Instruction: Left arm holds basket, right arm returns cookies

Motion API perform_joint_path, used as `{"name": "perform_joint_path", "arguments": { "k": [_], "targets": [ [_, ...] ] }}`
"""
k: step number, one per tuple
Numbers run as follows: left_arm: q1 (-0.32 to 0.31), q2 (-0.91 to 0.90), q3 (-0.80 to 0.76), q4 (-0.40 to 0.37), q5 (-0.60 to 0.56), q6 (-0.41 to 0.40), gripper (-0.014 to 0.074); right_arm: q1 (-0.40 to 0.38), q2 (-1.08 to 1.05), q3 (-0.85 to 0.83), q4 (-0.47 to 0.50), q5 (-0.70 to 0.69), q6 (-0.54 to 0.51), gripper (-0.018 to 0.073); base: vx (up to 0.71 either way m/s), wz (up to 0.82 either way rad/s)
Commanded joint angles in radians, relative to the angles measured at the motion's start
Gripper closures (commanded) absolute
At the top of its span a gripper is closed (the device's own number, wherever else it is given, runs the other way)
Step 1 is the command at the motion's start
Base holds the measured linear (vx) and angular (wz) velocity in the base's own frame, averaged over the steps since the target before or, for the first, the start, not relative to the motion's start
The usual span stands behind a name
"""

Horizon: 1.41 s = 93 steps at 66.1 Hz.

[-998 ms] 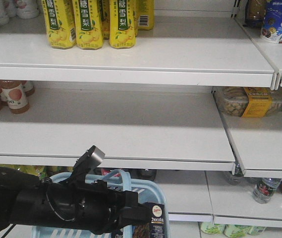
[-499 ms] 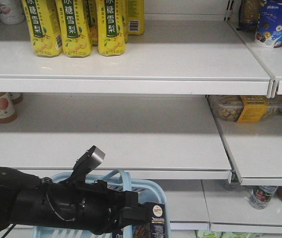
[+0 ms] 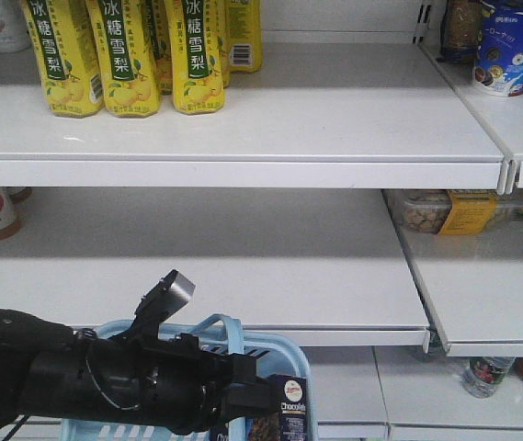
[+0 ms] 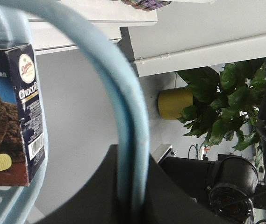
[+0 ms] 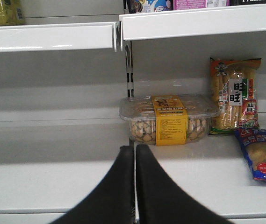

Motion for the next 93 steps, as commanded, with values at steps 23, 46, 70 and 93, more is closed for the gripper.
{"name": "perform_joint_path", "arguments": {
  "k": [23,46,70,93],
  "targets": [
    [-0.005,-0.041,-0.03,-0.077,0.056,0.002,0.0603,-0.006,-0.012,0.003,-0.003,-0.081,-0.008,0.0567,0.04,0.0],
    [-0.005,-0.041,-0.03,-0.077,0.056,0.002,0.0603,-0.006,-0.012,0.003,-0.003,-0.081,-0.008,0.0567,0.04,0.01],
    [-0.005,-0.041,-0.03,-0.077,0.056,0.002,0.0603,-0.006,-0.012,0.003,-0.003,-0.081,-0.008,0.0567,0.04,0.0],
    [-0.005,-0.041,-0.03,-0.077,0.056,0.002,0.0603,-0.006,-0.012,0.003,-0.003,-0.081,-0.008,0.0567,0.04,0.0]
  ]
}}
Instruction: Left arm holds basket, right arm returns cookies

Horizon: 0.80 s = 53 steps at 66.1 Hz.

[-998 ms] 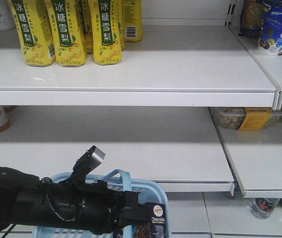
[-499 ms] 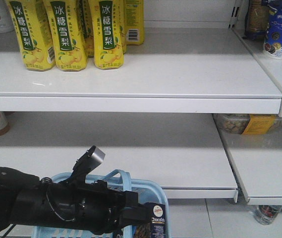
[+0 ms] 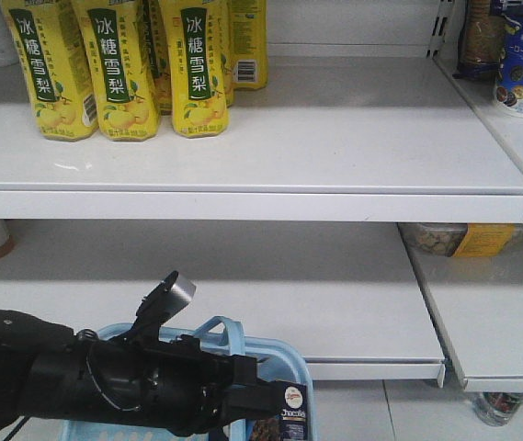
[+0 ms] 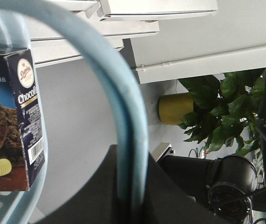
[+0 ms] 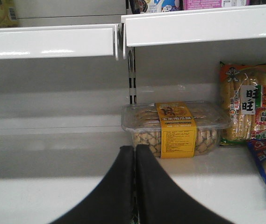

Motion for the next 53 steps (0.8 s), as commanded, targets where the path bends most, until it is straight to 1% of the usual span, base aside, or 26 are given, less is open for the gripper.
{"name": "perform_joint_path", "arguments": {
  "k": [1,53],
  "targets": [
    [-0.005,-0.041,-0.03,-0.077,0.054,0.006,0.0603,-0.006,-0.012,0.003,-0.003,-0.081,-0.008,0.0567,0.02,0.0],
    [-0.005,-0.041,-0.03,-0.077,0.054,0.006,0.0603,-0.006,-0.012,0.003,-0.003,-0.081,-0.008,0.0567,0.0,0.0]
  ]
}}
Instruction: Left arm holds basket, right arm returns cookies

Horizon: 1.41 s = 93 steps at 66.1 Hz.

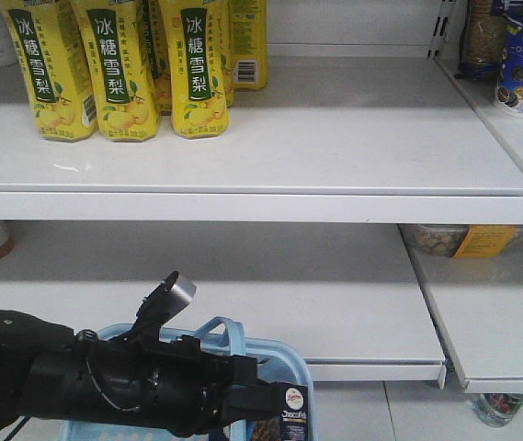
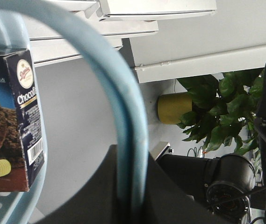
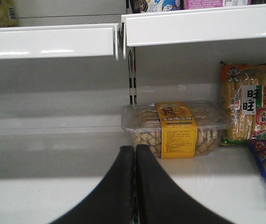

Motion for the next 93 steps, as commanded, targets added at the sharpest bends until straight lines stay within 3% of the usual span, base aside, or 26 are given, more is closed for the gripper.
{"name": "perform_joint_path", "arguments": {
  "k": [1,66,93],
  "targets": [
    [-0.005,-0.041,-0.03,-0.077,0.049,0.008,0.0603,-0.006,-0.012,0.003,-0.003,-0.081,-0.008,0.0567,0.0,0.0],
    [-0.005,-0.041,-0.03,-0.077,0.049,0.008,0.0603,-0.006,-0.012,0.002,-0.003,-0.083,-0.008,0.0567,0.0,0.0],
    [-0.005,-0.041,-0.03,-0.077,0.049,0.008,0.0603,-0.006,-0.009,-0.035,0.082,-0.297,-0.001,0.0567,0.0,0.0]
  ]
}}
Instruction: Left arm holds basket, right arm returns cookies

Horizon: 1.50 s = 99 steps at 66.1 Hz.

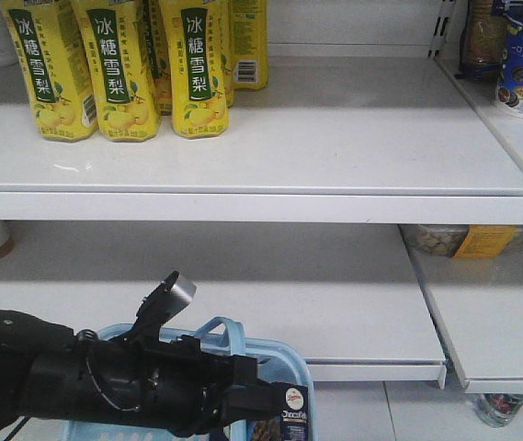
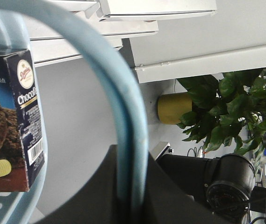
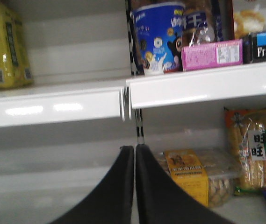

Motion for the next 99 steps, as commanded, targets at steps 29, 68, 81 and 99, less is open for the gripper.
{"name": "perform_joint_path", "arguments": {
  "k": [29,68,81,99],
  "targets": [
    [-0.005,-0.041,-0.03,-0.077,0.049,0.008,0.0603,-0.006,0.321,-0.413,0.025,0.233,-0.024,0.0567,0.0,0.0],
    [-0.005,-0.041,-0.03,-0.077,0.049,0.008,0.0603,-0.006,0.658,-0.453,0.03,0.189,-0.018,0.0567,0.0,0.0],
    [-0.005,-0.041,-0.03,-0.077,0.049,0.008,0.0603,-0.006,0.658,-0.453,0.035,0.204,0.001,0.0557,0.0,0.0],
    [-0.005,-0.041,-0.03,-0.077,0.049,0.008,0.0603,-0.005,0.658,-0.453,0.108,0.252,0.015,0.0444,0.0,0.0]
  ]
}}
